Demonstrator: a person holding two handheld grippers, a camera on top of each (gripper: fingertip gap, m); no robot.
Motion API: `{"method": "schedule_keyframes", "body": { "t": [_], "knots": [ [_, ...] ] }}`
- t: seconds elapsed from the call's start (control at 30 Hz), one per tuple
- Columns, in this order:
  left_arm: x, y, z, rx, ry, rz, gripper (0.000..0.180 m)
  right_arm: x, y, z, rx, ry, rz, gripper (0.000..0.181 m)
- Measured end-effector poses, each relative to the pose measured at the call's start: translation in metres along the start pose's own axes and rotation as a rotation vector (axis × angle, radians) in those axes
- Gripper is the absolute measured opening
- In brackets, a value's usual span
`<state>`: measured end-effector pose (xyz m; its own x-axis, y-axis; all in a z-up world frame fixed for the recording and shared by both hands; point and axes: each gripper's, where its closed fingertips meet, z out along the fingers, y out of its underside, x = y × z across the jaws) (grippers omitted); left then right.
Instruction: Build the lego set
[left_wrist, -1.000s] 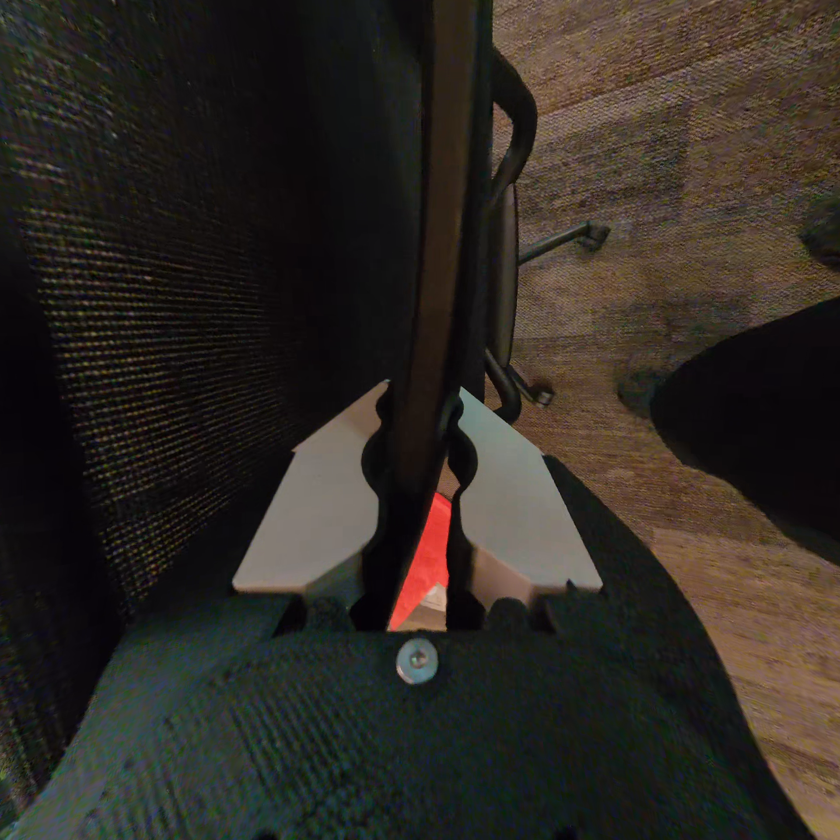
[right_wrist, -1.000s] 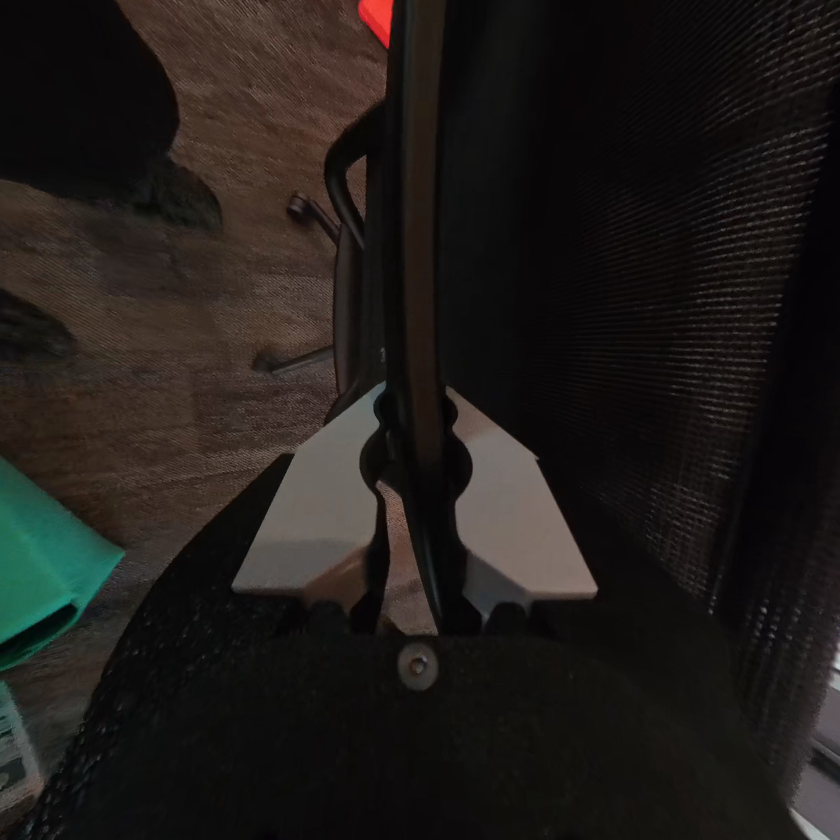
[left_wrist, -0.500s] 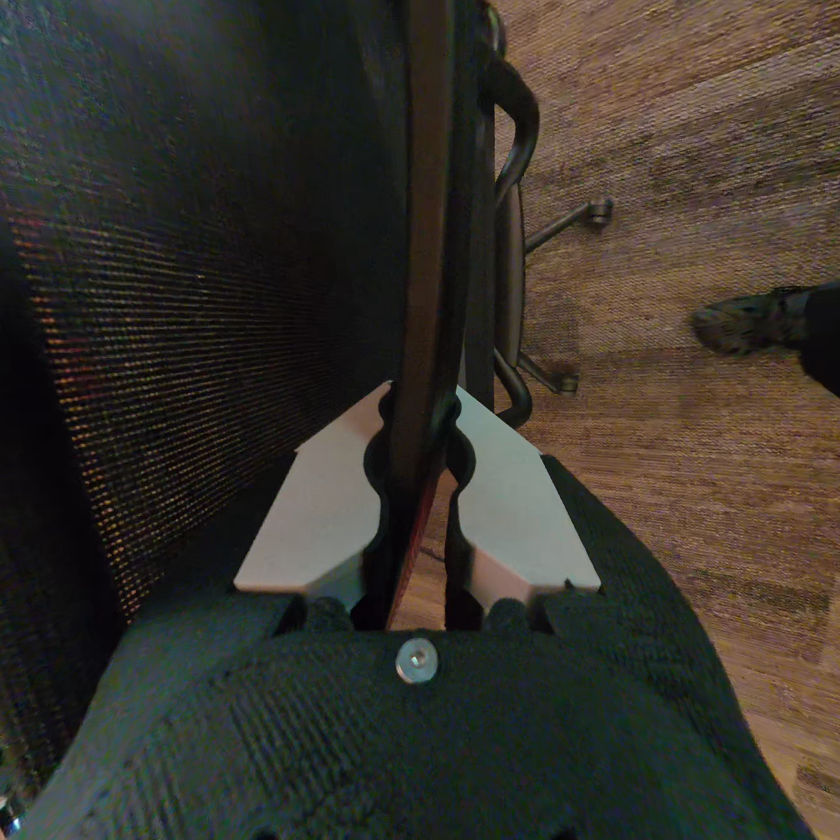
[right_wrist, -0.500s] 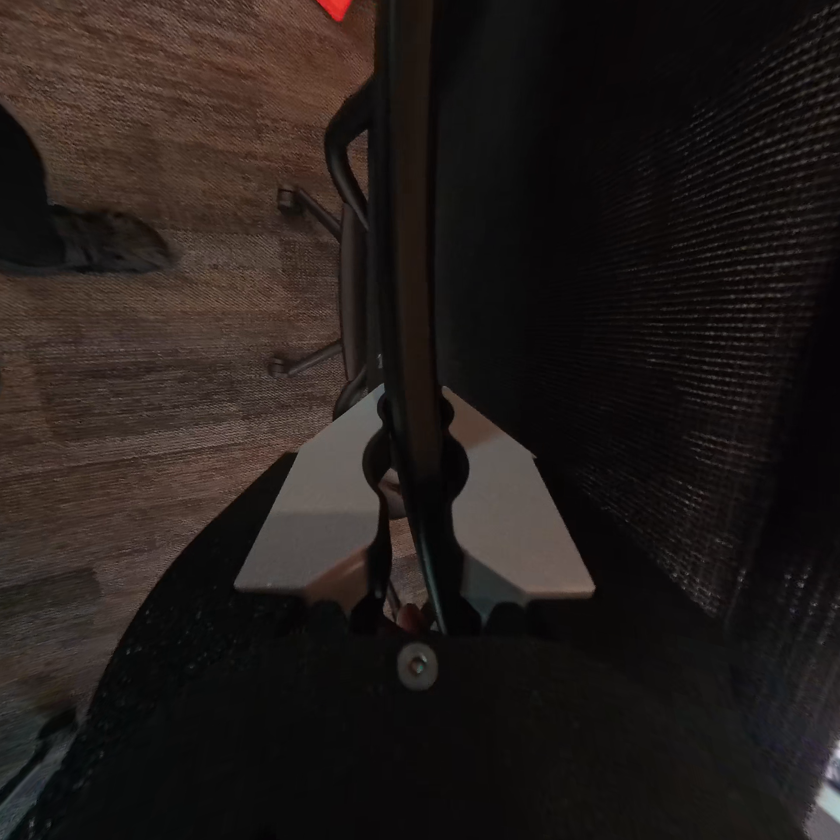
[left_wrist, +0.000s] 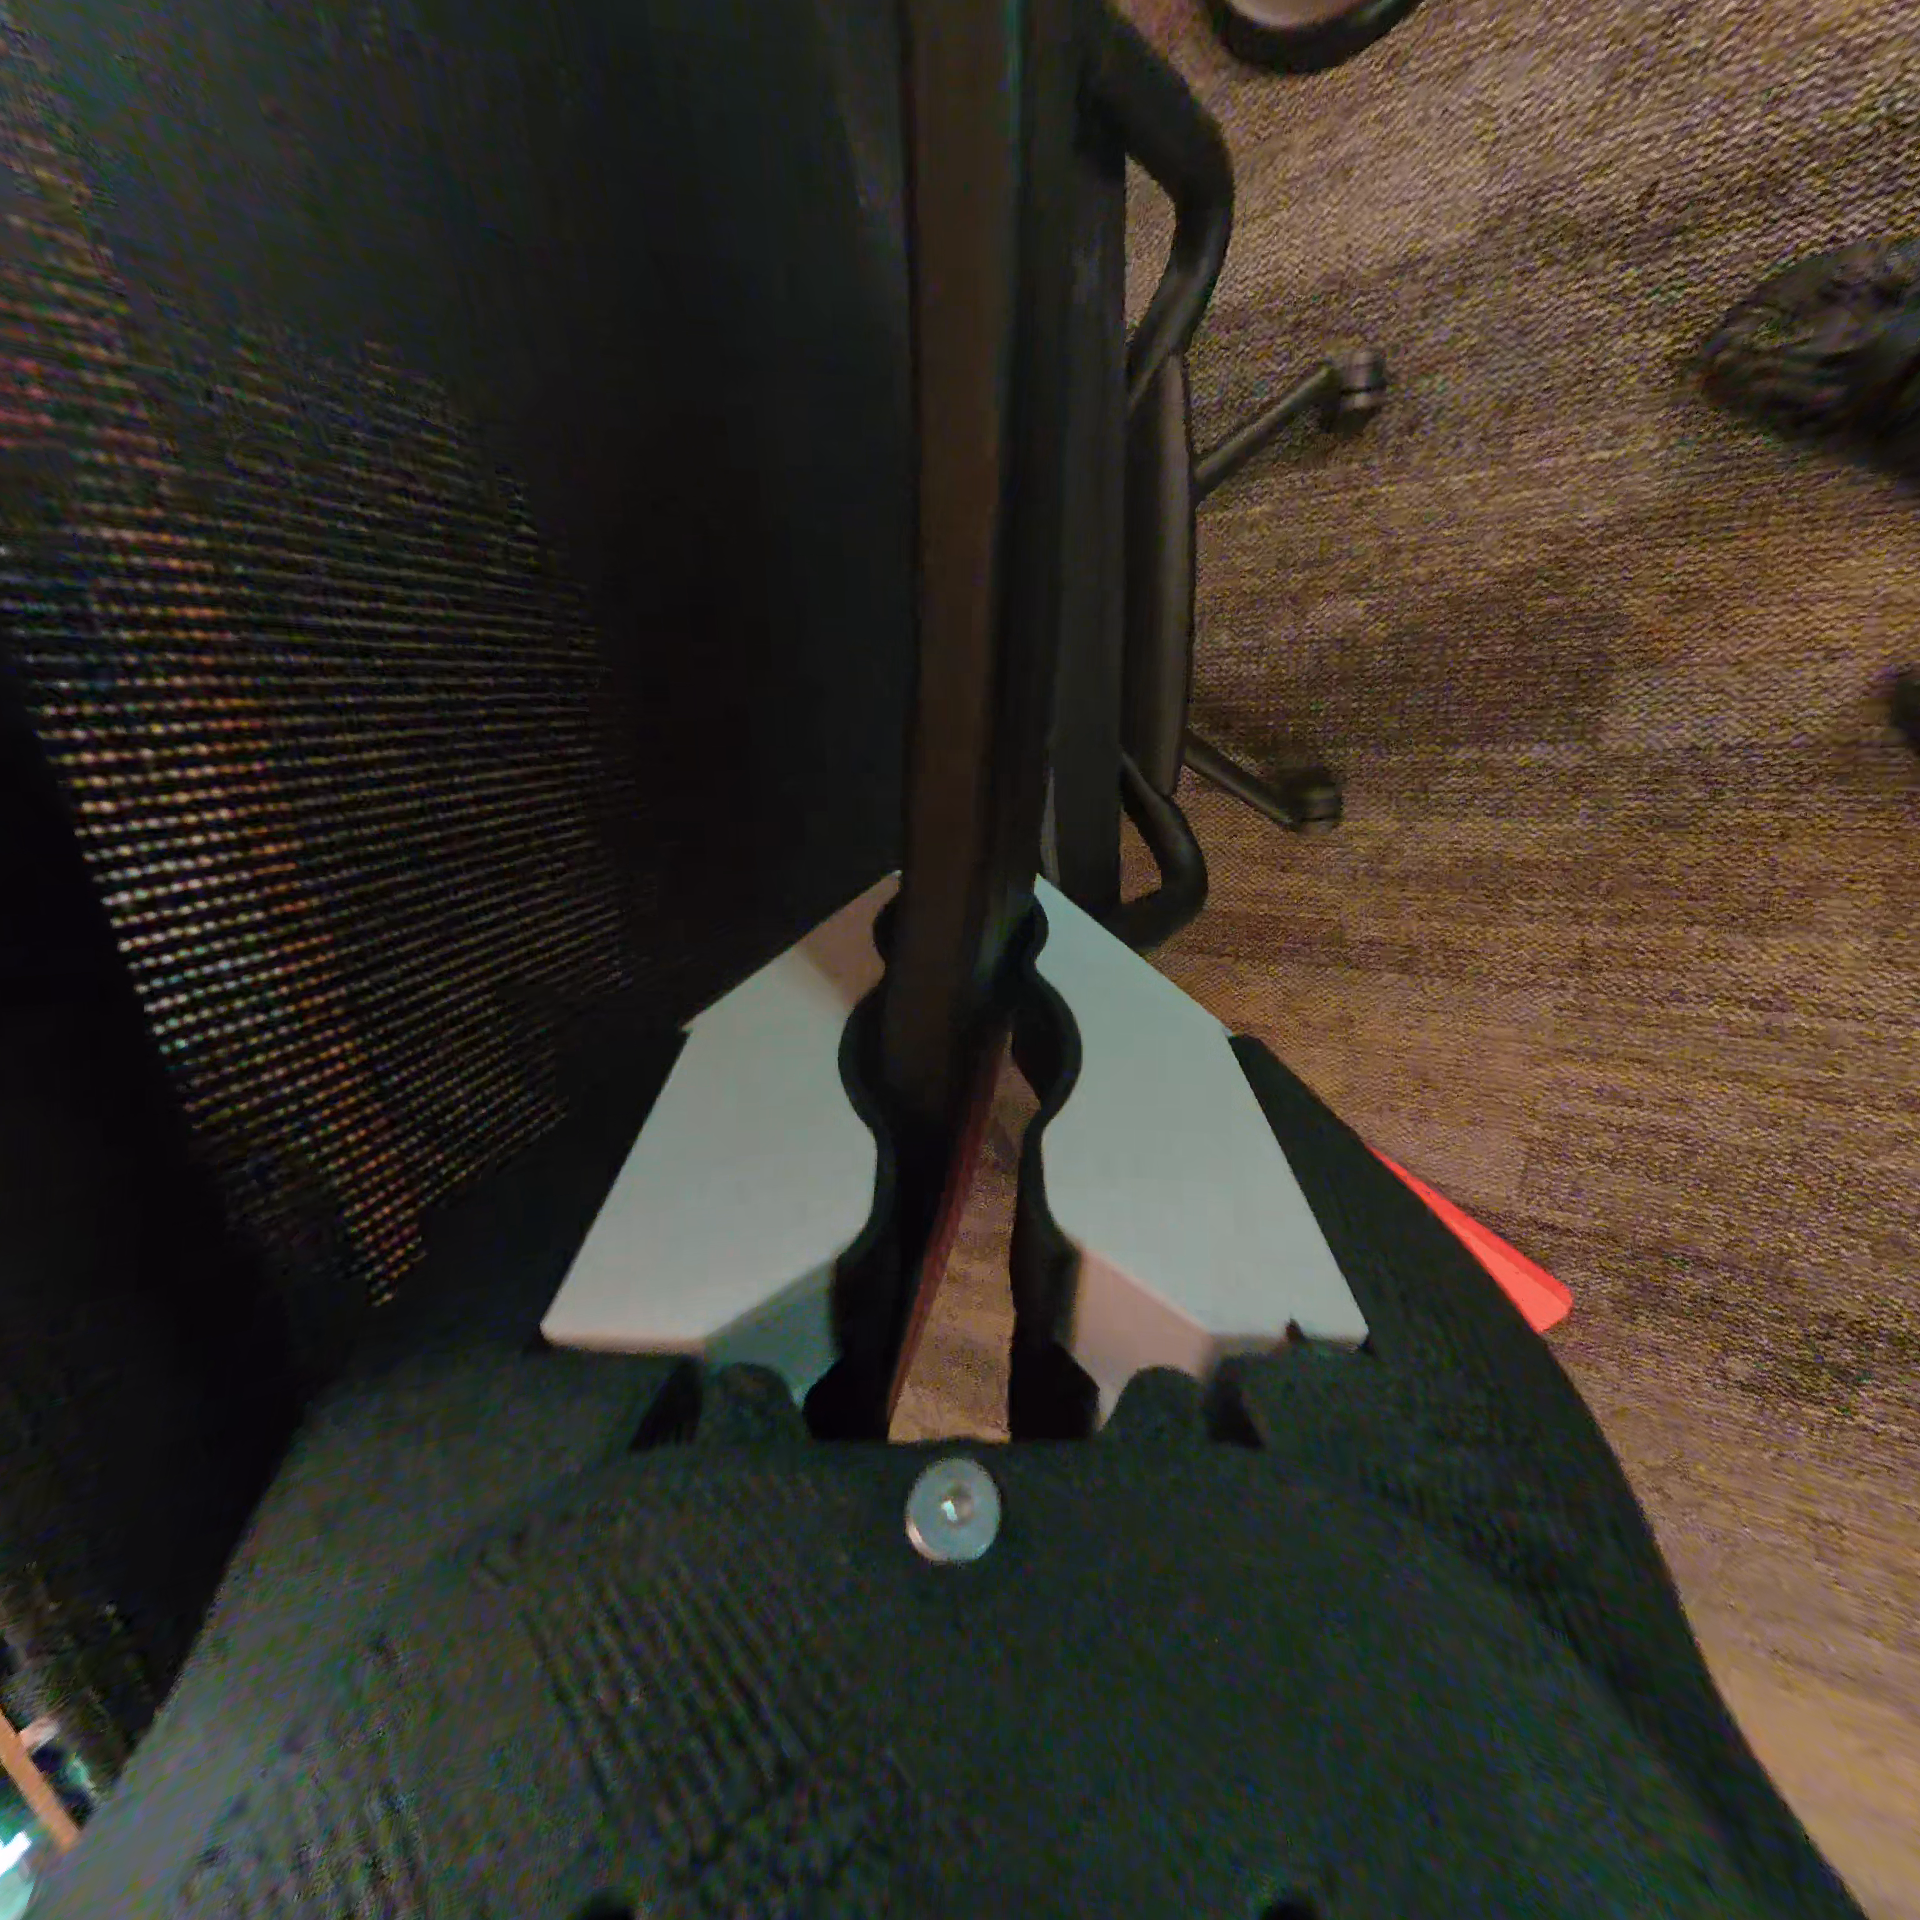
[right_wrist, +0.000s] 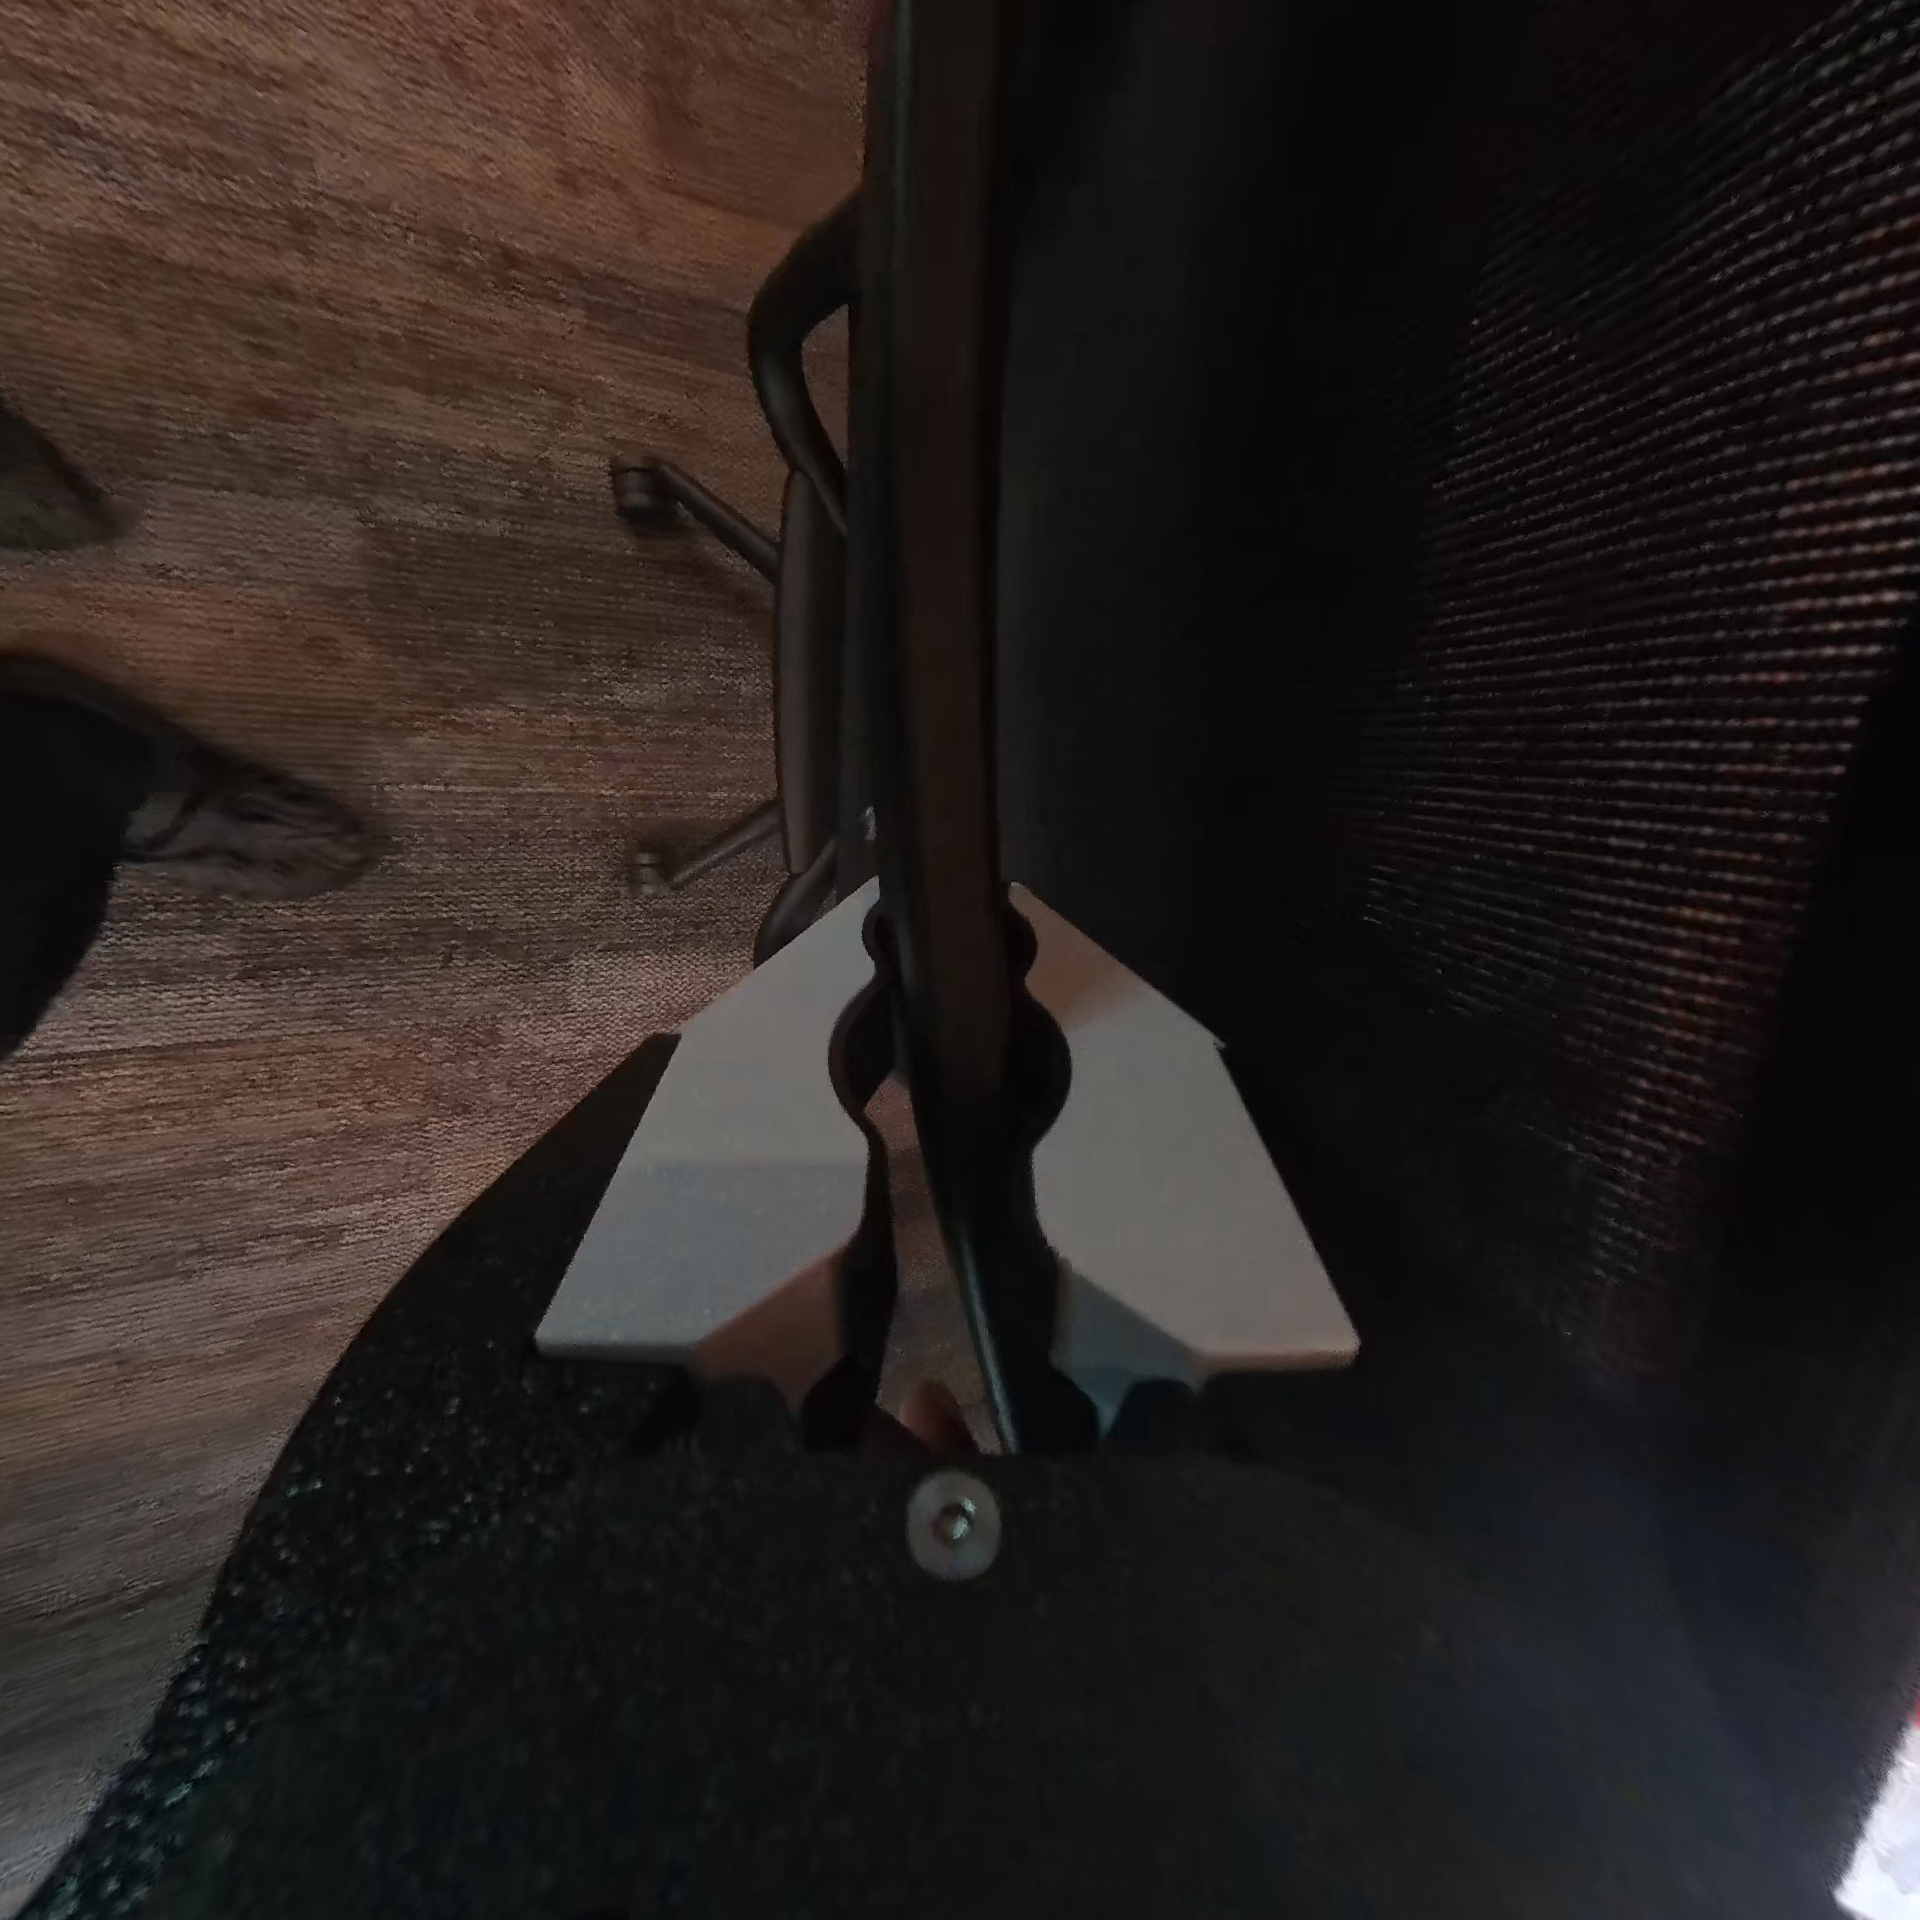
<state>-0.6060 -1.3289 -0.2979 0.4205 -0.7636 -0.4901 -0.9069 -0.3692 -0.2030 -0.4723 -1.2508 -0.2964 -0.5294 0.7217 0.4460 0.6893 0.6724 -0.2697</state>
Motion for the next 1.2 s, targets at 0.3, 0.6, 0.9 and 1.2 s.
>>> {"method": "schedule_keyframes", "body": {
  "t": [0.3,0.6,0.9,1.2],
  "knots": [
    [-0.083,0.060,0.031,0.016,0.027,-0.026,0.015,0.092,-0.026,0.053,0.017,0.007,0.004,0.014],
    [-0.151,0.124,0.056,0.010,0.025,-0.001,0.015,0.162,-0.056,0.104,-0.029,-0.042,0.053,0.012],
    [-0.144,0.115,0.057,0.012,-0.004,0.018,0.015,0.150,-0.045,0.101,-0.093,-0.152,0.094,0.010],
    [-0.094,0.068,0.038,0.020,0.008,0.014,0.015,0.091,-0.023,0.062,-0.086,-0.149,0.104,0.010]
  ]
}}
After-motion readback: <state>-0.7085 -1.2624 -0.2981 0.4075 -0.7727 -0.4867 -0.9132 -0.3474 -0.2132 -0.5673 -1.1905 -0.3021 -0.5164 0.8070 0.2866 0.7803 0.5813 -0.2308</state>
